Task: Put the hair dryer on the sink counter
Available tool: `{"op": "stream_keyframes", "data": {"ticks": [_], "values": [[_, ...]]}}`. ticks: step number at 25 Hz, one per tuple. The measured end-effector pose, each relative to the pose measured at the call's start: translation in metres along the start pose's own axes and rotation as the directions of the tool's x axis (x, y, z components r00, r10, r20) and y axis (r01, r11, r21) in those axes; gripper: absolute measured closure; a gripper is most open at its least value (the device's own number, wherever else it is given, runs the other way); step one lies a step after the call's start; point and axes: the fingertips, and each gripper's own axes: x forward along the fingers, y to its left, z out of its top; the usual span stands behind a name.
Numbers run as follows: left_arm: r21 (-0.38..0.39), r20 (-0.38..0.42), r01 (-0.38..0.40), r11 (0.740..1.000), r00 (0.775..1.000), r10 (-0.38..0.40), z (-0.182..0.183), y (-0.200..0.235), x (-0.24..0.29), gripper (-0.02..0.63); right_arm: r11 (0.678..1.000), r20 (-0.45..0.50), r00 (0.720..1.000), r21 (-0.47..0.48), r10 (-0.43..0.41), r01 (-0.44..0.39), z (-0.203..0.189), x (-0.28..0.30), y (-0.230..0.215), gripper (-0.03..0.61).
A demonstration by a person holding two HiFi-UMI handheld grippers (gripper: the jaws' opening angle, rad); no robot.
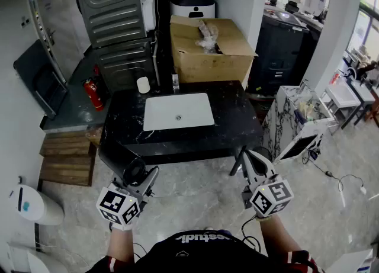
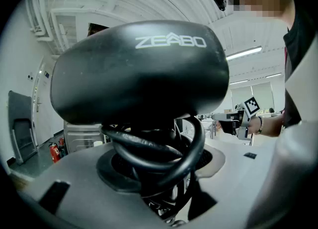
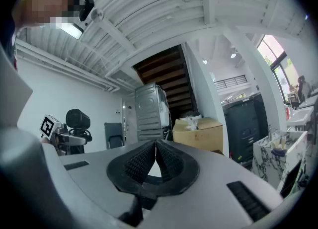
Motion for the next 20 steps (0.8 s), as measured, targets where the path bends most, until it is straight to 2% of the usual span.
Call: {"op": "stream_keyframes", "data": {"ticks": [11,20], "values": [[-0.022,0.006,0.022,1.0,1.0,-0.022,-0.001,-0.013,0.008,0.341,1.0,0.022,1.0,-0.025,-0.007,0.007,0.0,-0.008,-0.006,0.538],[-0.033,-0.007,0.006,0.999,1.0,-0.006,-0.005,-0.02,0.012,0.341,0.999,0.008,1.0,0.033,0.027,-0.027,-0.007,-0.009,-0.015,0.538]]}}
